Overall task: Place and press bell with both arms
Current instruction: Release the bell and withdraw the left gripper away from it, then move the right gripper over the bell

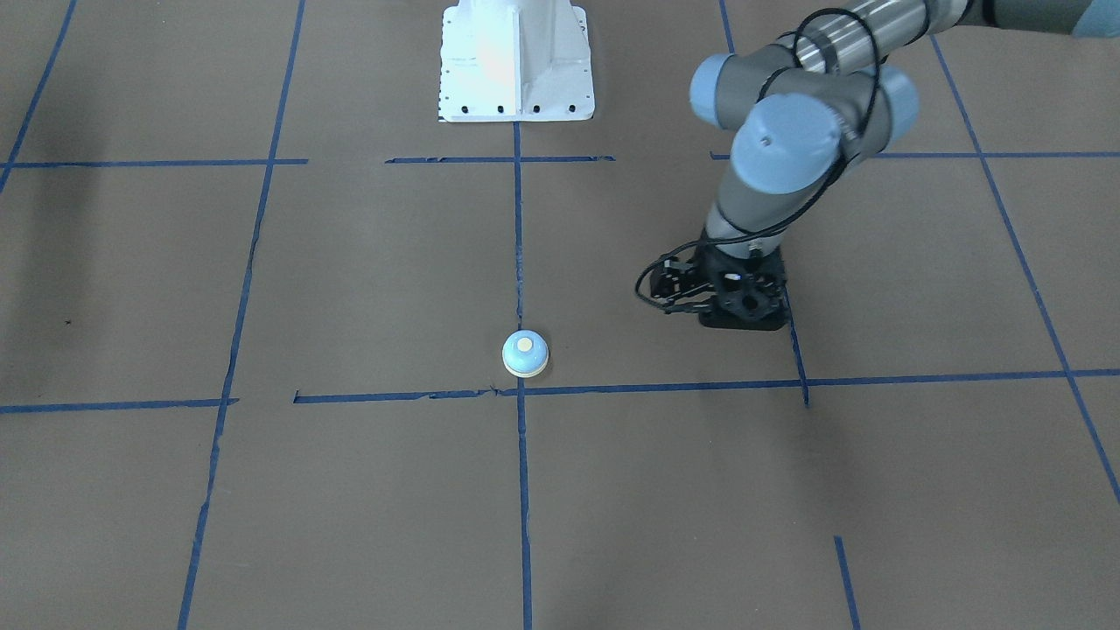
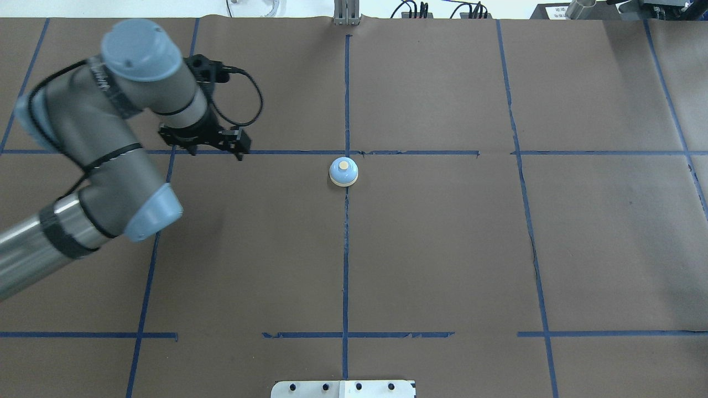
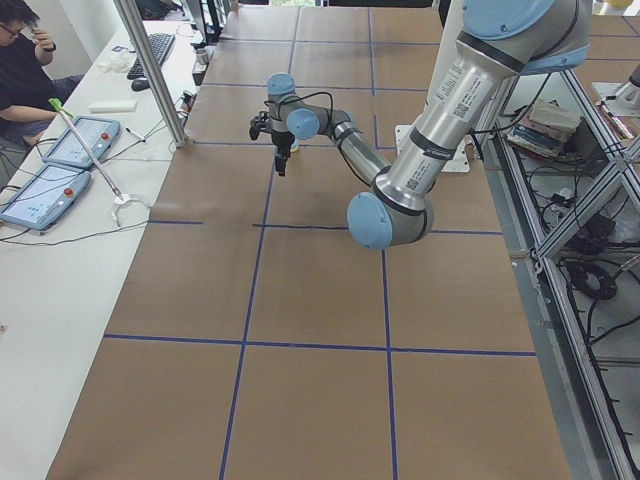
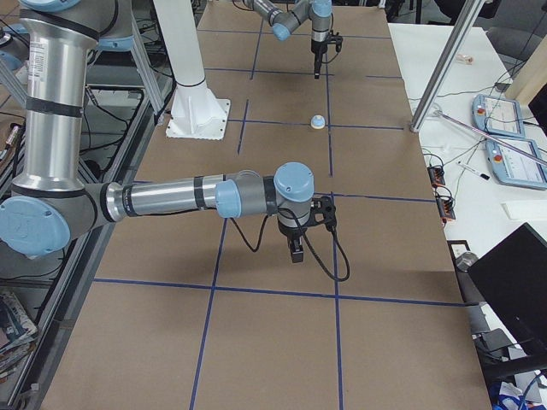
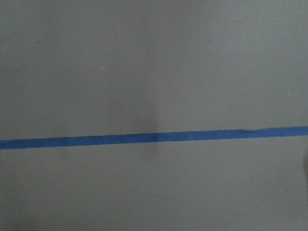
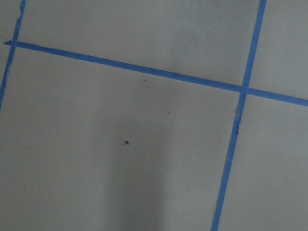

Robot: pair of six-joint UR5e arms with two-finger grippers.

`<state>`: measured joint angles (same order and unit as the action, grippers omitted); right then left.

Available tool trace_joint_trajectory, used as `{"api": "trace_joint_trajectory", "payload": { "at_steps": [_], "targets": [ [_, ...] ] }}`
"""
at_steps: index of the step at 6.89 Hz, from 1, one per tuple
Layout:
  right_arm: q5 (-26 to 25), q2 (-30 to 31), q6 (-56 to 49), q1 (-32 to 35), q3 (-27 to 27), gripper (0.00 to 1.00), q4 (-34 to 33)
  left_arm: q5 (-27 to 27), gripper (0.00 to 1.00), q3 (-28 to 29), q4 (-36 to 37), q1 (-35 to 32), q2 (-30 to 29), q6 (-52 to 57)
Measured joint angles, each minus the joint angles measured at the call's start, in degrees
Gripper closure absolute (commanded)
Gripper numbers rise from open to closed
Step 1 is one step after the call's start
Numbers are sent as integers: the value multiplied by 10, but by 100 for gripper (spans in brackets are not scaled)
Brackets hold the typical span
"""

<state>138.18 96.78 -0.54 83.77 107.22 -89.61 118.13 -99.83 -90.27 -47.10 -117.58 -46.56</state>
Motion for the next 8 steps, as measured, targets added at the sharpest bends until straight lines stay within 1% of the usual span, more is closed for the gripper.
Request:
{"api": "trace_joint_trajectory", "payload": {
  "at_steps": [1, 2, 3, 4, 5, 6, 7, 8],
  "targets": [
    [2, -30, 48, -25, 0, 0, -1, 25, 0, -59, 7, -46, 87, 78],
    [3, -64, 122, -58, 1, 0, 1, 48, 0, -89, 11, -107, 160, 181],
    [2, -100, 197, -97, 2, 0, 2, 72, 0, -95, 14, -175, 210, 283],
    [-7, -134, 257, -135, 4, 0, 3, 99, 0, -81, 15, -241, 245, 366],
    [-21, -170, 311, -168, 8, 0, 4, 122, 0, -62, 14, -290, 278, 421],
    [-30, -209, 364, -203, 11, 0, 3, 135, 0, -53, 11, -322, 308, 449],
    [-41, -248, 422, -249, 11, 0, 2, 141, 0, -51, 9, -340, 326, 458],
    [-69, -292, 478, -302, 2, 0, 1, 144, 0, -50, 8, -347, 331, 459]
  ]
}}
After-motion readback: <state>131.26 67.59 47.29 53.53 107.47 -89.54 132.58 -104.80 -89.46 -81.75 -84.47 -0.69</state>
